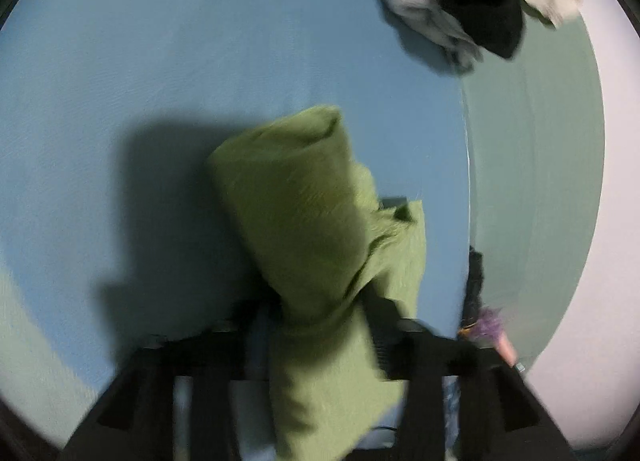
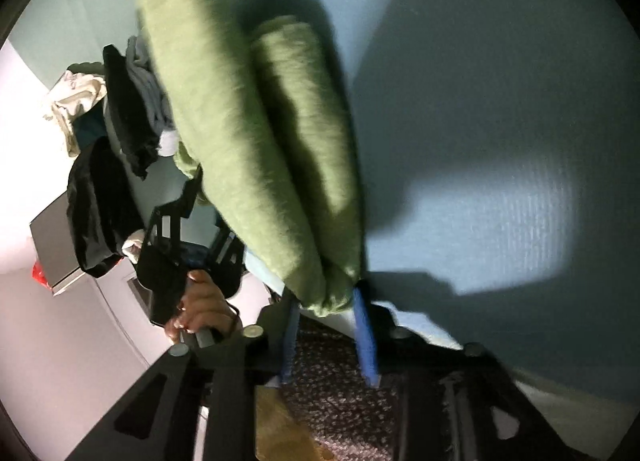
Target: Fold clothes
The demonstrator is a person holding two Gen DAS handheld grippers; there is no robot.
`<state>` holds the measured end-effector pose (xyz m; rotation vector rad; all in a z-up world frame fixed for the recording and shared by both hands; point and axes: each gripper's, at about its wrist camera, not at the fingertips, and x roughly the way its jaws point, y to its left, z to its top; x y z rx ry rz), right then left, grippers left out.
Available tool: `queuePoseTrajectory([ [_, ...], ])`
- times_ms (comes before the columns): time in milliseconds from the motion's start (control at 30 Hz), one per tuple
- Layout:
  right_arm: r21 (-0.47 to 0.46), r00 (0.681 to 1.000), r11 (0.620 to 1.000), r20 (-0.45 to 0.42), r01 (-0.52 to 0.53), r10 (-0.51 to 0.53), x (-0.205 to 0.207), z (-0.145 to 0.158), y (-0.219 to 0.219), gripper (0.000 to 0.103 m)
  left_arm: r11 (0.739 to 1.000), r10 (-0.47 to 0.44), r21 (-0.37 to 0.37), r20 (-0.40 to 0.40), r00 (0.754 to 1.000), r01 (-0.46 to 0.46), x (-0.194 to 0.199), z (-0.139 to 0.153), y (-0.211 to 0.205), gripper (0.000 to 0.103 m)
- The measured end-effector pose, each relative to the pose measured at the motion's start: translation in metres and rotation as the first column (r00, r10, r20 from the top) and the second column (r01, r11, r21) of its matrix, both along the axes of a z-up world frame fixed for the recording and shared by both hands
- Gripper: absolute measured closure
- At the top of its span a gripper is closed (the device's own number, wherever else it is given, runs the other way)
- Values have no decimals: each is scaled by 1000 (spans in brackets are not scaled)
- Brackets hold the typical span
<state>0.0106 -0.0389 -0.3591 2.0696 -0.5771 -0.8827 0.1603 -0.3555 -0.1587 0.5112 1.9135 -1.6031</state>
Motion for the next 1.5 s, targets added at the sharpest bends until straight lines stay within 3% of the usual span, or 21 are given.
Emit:
queuePoseTrajectory([
  [33,-11,1000,1000,2,15,-15,-2,2,-1,51,999,36,18,-42,998,-35,7,4,9,25],
  [67,-18,1000,999,5,30,-30,-4,3,-1,45,997,72,36,-81,994,-69,14,7,19,24],
  [133,-14,998,998,13,56,-56,-6,1,2,43,995,99,16,-87,991,-98,27,13,35,24],
  [200,13,998,998,20,60,-60,-9,-3,-3,51,993,117,-8,-85,989,-118,37,19,52,24],
  [233,28,998,998,20,57,-58,-10,-4,-5,65,992,128,-10,-88,988,-129,40,19,58,24],
  [267,43,999,998,10,47,-47,-10,-4,-6,72,988,156,4,-100,983,-156,42,17,66,24],
  [333,16,999,999,4,52,-52,-12,7,-10,78,977,213,34,-124,969,-211,46,14,82,24],
  [467,-105,997,992,-27,74,-77,-21,43,-13,79,943,325,165,-258,910,-290,39,-9,112,24],
  [633,-121,995,988,8,100,-100,-15,52,-16,79,961,264,174,-334,905,-217,-5,-16,116,24],
  [700,-108,993,987,28,115,-112,-11,47,-14,79,962,252,201,-377,891,-187,-21,-21,114,24],
  [767,-105,993,987,33,118,-116,-11,47,-15,79,965,232,208,-381,895,-162,-31,-23,108,33],
  [800,-99,993,989,20,114,-113,-11,48,-15,77,968,218,203,-371,903,-150,-36,-23,104,45],
  [833,-90,994,990,0,104,-105,-13,47,-9,71,975,186,181,-326,927,-132,-39,-20,100,71],
  [900,-69,994,993,-44,95,-98,-17,46,3,42,982,159,150,-325,932,-115,-40,-15,96,76],
  [933,-54,989,991,-77,123,-127,-21,47,12,24,981,163,156,-351,922,-114,-40,-13,96,76],
  [967,-50,981,985,-99,163,-168,-25,47,21,18,980,167,166,-376,911,-111,-40,-12,96,76],
  [1067,-38,963,968,-97,250,-252,-34,40,35,16,978,177,181,-434,883,-107,-41,-6,93,76],
  [1133,-53,965,965,-39,258,-260,-34,35,29,16,977,179,183,-450,875,-106,-42,-4,90,76],
  [1267,-119,956,951,-36,285,-291,-39,40,9,16,977,180,183,-449,875,-107,-45,-3,85,76],
  [1367,-114,961,957,-51,265,-272,-40,38,-12,15,977,182,182,-449,875,-110,-48,-2,81,76],
  [1500,-69,965,962,35,263,-261,-22,25,-29,15,978,181,173,-454,872,-113,-52,1,74,76],
])
